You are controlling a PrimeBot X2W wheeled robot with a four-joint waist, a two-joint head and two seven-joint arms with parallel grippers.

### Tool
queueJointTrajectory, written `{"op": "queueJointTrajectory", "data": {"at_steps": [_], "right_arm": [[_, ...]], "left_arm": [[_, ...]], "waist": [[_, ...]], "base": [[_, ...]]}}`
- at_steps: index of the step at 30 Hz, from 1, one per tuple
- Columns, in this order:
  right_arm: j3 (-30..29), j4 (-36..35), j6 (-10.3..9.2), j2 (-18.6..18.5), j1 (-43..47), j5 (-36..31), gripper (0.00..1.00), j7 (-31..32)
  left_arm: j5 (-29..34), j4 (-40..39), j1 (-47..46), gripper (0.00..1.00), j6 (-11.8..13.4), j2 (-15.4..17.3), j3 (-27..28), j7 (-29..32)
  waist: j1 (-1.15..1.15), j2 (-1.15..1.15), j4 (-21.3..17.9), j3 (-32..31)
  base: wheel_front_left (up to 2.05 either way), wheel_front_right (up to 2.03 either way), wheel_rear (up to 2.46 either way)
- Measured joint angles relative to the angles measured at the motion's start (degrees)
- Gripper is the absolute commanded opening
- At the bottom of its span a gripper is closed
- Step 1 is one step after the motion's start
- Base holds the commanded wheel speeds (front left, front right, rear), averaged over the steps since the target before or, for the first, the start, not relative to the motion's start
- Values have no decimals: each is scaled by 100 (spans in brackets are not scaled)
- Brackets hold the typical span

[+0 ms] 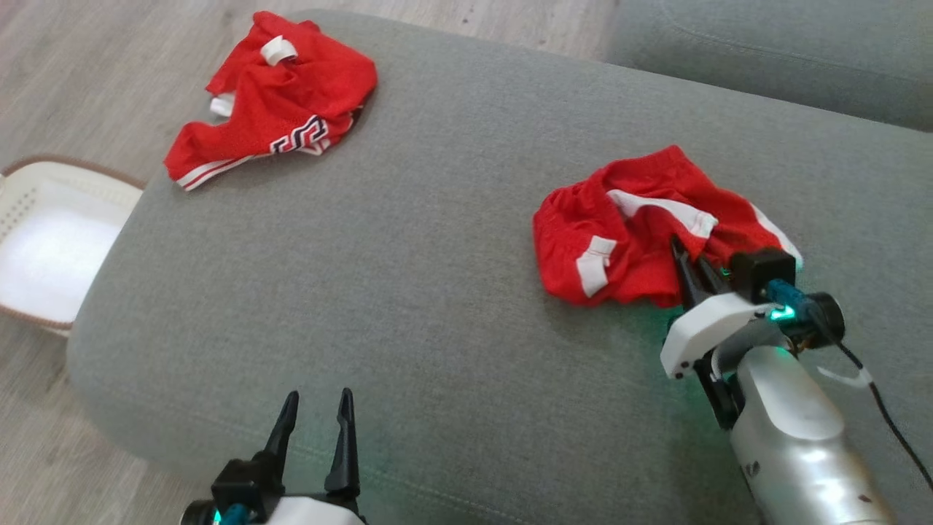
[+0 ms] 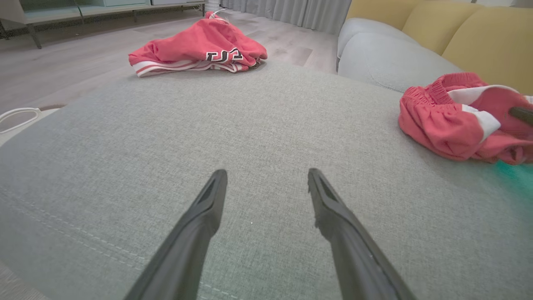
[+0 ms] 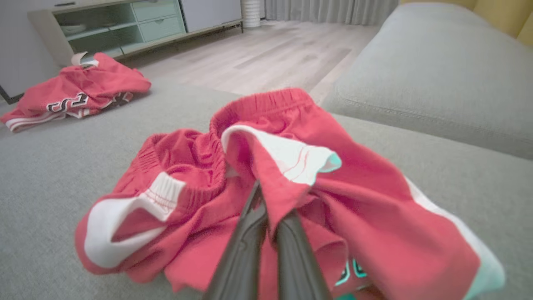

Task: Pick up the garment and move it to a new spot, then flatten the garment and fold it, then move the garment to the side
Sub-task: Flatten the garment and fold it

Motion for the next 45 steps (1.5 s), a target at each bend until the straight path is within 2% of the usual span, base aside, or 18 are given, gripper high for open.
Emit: {"op": "queueJointTrajectory", "data": {"at_steps": [5,12,17,22,27,33,34,35,36,37,45], "right_arm": [[169,-296,0,-10,-66,147,0,-87],[327,-1561,0,-10,305,227,0,-101],[63,-2116,0,-21,1100,85,0,-104],[-547,-2785,0,-113,2013,-85,0,107],[-1068,-2707,0,-144,2410,-252,0,183],[-1457,-2017,0,-244,2232,-557,0,155],[-1493,-1880,0,-274,2153,-594,4,133],[-1522,-1775,0,-298,2072,-615,33,111],[-1544,-1678,0,-315,1985,-648,85,67],[-1564,-1595,0,-322,1908,-682,100,44],[-1737,-1355,0,-290,1820,-884,100,-48]], "left_arm": [[0,24,1,100,1,8,18,-43],[-1,20,18,100,33,45,26,-43],[-3,-19,74,100,85,121,35,-37],[-8,-174,215,100,142,175,49,18],[-8,-259,217,100,174,202,44,69],[-8,-288,195,100,176,230,29,111],[-8,-287,180,100,176,230,29,111],[-8,-287,163,100,176,233,30,110],[-8,-287,148,100,177,235,30,110],[-8,-285,144,100,179,235,30,110],[-65,-244,154,100,225,236,49,101]], "waist": [[-1,0,-230,-99],[-1,0,-710,-363],[-2,0,-1018,-544],[-2,0,-1449,-689],[-2,0,-1598,-589],[-1,0,-1581,-387],[-1,0,-1568,-375],[-1,0,-1556,-368],[-1,0,-1547,-370],[-1,0,-1542,-379],[-1,0,-1589,-580]], "base": [[0,0,0],[0,0,0],[0,0,0],[0,0,0],[0,0,0],[0,0,0],[0,0,0],[0,0,0],[0,0,0],[0,0,0],[0,0,0]]}}
